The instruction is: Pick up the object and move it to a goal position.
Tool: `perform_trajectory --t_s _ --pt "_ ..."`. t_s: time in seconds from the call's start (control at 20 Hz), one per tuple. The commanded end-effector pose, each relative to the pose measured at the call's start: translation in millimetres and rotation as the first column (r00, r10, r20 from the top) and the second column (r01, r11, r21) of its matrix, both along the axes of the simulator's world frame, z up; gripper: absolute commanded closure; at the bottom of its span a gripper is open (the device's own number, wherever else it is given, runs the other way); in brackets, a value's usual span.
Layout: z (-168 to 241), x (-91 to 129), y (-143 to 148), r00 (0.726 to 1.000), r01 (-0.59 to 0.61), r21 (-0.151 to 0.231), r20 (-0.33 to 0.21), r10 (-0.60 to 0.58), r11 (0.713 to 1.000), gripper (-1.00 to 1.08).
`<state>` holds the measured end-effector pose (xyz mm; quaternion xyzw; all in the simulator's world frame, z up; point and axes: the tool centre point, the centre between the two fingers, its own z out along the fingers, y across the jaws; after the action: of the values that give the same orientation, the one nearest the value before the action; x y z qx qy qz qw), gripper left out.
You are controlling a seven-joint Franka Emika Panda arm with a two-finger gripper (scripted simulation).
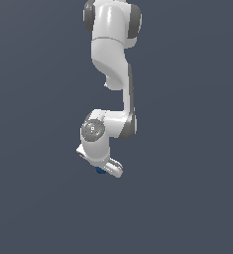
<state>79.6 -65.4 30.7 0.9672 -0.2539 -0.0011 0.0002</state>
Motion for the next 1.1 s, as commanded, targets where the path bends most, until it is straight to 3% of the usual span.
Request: perform_trajectory --t_s 0.0,0.05,0.7,1.05 --pt "0.2 1.3 -0.1 1.0 0.0 0.0 0.002 0.0 1.0 -0.92" --pt "0.2 1.3 -0.1 1.0 0.0 0.0 0.002 0.0 1.0 1.08" --pt "1.8 0.5 1.7 1.0 0.0 0.0 0.001 0.0 1.0 1.08" --pt "21.5 -5.7 20.0 1.0 0.0 0.0 0.001 0.0 1.0 1.08"
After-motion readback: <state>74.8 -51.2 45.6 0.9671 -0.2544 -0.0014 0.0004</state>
